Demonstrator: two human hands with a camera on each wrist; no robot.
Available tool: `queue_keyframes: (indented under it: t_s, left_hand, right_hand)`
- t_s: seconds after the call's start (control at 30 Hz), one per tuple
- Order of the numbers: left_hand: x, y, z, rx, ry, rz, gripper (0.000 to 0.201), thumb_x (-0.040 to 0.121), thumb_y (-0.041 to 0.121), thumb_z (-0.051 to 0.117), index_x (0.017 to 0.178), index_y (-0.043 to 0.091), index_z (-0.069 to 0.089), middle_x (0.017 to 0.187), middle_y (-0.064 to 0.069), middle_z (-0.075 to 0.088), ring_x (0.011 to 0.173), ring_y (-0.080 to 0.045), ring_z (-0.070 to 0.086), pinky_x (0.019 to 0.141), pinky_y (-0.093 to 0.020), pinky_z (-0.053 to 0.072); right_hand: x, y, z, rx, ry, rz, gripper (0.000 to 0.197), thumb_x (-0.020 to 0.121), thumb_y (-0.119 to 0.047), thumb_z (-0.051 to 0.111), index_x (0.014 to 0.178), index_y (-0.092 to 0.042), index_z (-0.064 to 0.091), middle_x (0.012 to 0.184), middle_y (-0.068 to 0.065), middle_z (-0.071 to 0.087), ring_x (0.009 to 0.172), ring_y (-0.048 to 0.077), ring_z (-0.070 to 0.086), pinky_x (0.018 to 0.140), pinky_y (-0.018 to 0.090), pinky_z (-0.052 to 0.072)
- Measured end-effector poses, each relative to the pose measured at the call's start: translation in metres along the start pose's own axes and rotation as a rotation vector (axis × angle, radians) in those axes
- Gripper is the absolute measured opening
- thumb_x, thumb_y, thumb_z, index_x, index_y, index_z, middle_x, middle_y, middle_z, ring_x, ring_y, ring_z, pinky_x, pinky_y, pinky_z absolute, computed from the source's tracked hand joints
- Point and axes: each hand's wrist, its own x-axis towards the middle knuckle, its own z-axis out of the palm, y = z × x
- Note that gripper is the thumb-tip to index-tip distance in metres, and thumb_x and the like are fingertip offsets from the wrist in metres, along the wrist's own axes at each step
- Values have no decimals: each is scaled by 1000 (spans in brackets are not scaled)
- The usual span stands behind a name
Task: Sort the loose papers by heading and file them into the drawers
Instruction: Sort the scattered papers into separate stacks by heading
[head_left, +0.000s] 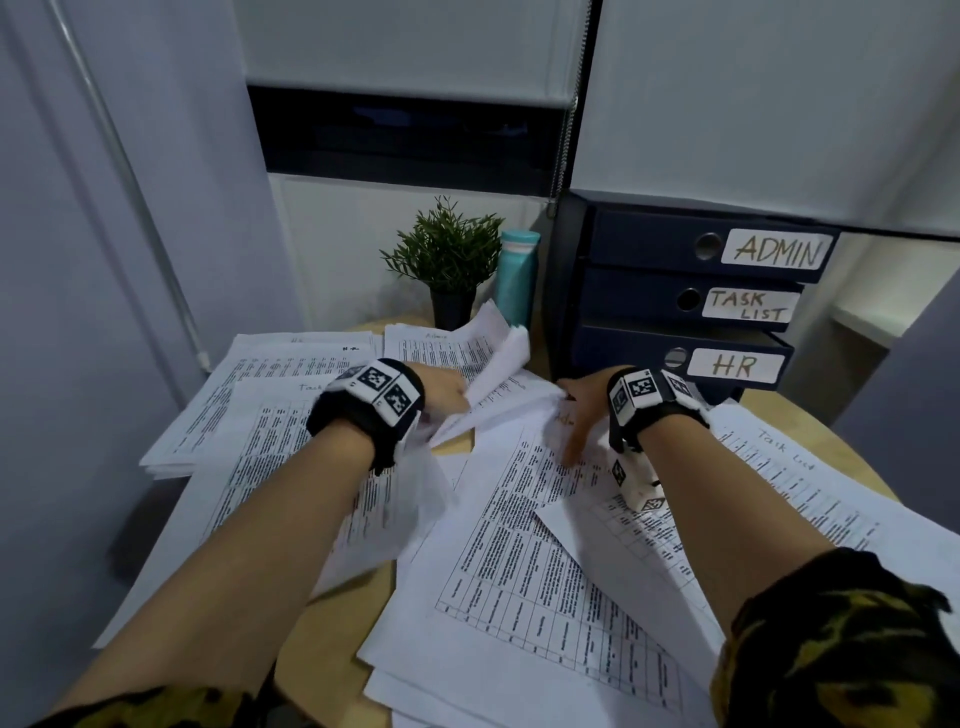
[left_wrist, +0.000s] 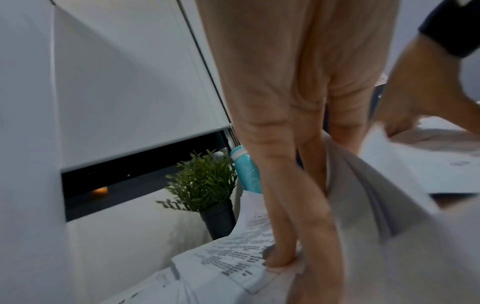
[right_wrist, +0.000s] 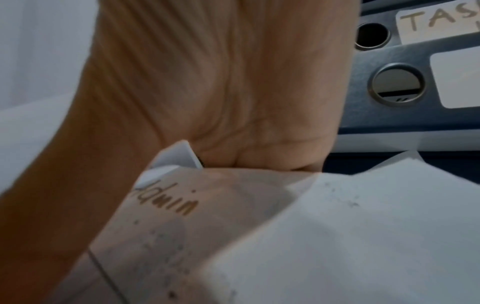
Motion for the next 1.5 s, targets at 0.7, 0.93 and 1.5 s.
queue_keyframes:
  t_s: [0.7,0.93,1.5]
  left_hand:
    - [-8,-2,3,18,-22,-18,55,95,25,56,145,14,37,148,-8,36,130,-25,42,65,-18,42]
    - [-19,-2,-1,-303,-178,-40,66,87,49,60,145,25,37,153,-4,29,137,-32,32,103,-41,37]
    - [-63,-3,-52,-673,251,8,37,102,20,43,135,4,43,128,-16,54,108,-30,56,94,-46,49]
  right_hand:
    - [-59,29,-3,451,282,-243,34,63,-10,87,94,-10,74,89,3,74,84,14,66,82,27,50]
    - [-83,59,3,748,287,-414,29,69,-10,84,97,-13,75,100,4,74,100,18,67,93,34,46]
    - [-126,77,-9,1146,386,-27,23,93,-5,58,113,-2,68,118,10,68,111,20,62,85,33,54]
